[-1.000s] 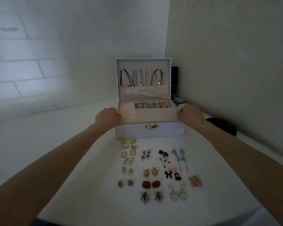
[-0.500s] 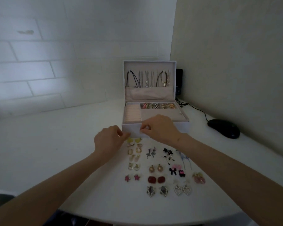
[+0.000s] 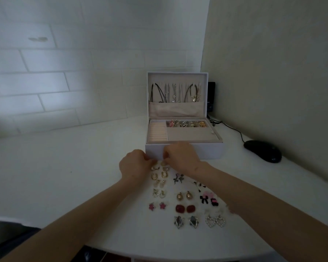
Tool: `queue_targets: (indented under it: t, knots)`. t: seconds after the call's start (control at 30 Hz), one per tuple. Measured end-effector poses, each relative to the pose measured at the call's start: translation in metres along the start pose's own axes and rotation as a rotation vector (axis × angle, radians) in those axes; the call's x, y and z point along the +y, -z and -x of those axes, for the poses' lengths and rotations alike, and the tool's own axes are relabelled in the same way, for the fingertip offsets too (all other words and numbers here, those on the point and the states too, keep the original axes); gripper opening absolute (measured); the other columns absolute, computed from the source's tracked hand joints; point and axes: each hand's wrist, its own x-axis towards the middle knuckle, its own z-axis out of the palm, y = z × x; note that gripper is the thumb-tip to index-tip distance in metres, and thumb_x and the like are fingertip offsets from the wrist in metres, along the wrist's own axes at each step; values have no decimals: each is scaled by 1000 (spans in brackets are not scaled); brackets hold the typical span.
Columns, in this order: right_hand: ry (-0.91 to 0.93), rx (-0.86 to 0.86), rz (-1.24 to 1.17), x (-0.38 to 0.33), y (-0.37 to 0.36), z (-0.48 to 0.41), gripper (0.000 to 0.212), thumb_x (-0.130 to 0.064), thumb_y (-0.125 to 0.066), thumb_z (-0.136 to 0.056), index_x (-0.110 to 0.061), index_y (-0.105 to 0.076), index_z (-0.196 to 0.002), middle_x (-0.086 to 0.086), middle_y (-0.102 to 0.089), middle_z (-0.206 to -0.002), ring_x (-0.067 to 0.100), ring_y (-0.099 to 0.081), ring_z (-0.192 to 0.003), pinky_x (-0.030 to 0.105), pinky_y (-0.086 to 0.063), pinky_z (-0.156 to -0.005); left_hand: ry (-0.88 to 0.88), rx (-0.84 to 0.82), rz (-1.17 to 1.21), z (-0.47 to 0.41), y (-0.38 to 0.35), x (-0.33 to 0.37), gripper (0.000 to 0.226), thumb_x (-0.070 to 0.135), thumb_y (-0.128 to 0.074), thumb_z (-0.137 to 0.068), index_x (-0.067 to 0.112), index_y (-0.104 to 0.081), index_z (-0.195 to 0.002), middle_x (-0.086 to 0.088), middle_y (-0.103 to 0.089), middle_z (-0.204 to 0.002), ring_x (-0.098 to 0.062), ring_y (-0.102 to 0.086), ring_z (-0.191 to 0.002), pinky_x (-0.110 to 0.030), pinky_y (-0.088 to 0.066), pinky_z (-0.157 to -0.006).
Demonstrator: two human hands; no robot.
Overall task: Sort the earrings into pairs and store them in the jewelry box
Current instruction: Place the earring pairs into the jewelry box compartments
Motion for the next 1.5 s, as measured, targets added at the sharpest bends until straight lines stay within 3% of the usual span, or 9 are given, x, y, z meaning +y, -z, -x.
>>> queue_targets:
  t: [0.27, 0.47, 0.63, 0.73, 0.8, 1.0, 1.13, 1.3, 1.5]
  knots:
    - [-103, -10, -170, 8, 13, 7, 24, -36, -68, -80, -14, -70, -89, 2, -69, -93, 18, -61, -87, 28, -42, -75, -46, 11, 109, 1, 6, -5, 18, 37, -62, -83, 18, -63, -82, 5, -60, -78, -16, -58, -77, -26, -38, -62]
    - [-152, 86, -484, 17, 43, -6, 11, -22, -72, -78, -12, -68, -77, -6, -62, -70, 5, -55, -60, 23, -49, -64, -195, 137, 284, -11, 31, 3, 16, 34, -64, -84, 21, -57, -78, 14, -55, -72, -7, -49, -64, -27, -34, -58]
    - [-241, 100, -786, 31, 53, -39, 9, -5, -72, -78, -1, -63, -77, 6, -65, -70, 10, -62, -57, 22, -57, -61, -161, 62, 455, -58, 41, 19, 19, 24, -69, -81, 18, -53, -73, -3, -63, -81, -22, -59, -78, -37, -49, -72]
    - [-282, 109, -814, 41, 52, -60, 16, -1, -71, -77, -5, -59, -67, 7, -64, -65, 13, -63, -57, 21, -57, -56, -145, 9, 528, -87, 39, 27, 19, 18, -72, -79, 15, -54, -87, -7, -66, -79, -23, -63, -78, -39, -51, -77]
    - [-317, 102, -820, 46, 49, -74, 21, 3, -70, -77, -6, -56, -64, 9, -63, -63, 13, -64, -56, 20, -56, -52, -152, -24, 488, -107, 35, 32, 19, 16, -70, -80, 14, -59, -95, -7, -67, -78, -23, -64, -77, -35, -50, -72]
    - [-344, 102, -826, 62, 39, -108, 18, 12, -66, -74, -4, -57, -71, 14, -64, -67, 23, -66, -57, 30, -59, -58, -128, -58, 299, -149, 24, 47, 8, 14, -71, -76, 20, -65, -75, -3, -65, -76, -25, -65, -81, -24, -41, -56]
    - [-322, 80, -774, 69, 31, -128, 14, 10, -64, -78, -4, -63, -80, 7, -62, -66, 5, -60, -43, 17, -52, -47, -176, -31, 176, -163, 20, 55, 11, 17, -70, -75, 18, -71, -86, -6, -69, -93, -25, -64, -90, -27, -46, -67]
    - [-314, 36, -731, 74, 24, -149, 15, 8, -65, -77, -5, -70, -80, 9, -66, -85, 18, -64, -79, 31, -56, -79, -284, -74, -132, -171, 19, 64, 15, 16, -67, -76, 20, -69, -91, -6, -68, -102, -25, -62, -96, -29, -46, -73]
    - [-238, -45, -637, 72, 22, -162, 19, 2, -71, -74, -4, -71, -92, 0, -64, -86, 11, -59, -86, 23, -47, -82, -283, -96, -241, -176, 12, 59, 17, 23, -70, -76, 19, -68, -93, -8, -65, -105, -25, -60, -98, -30, -44, -75]
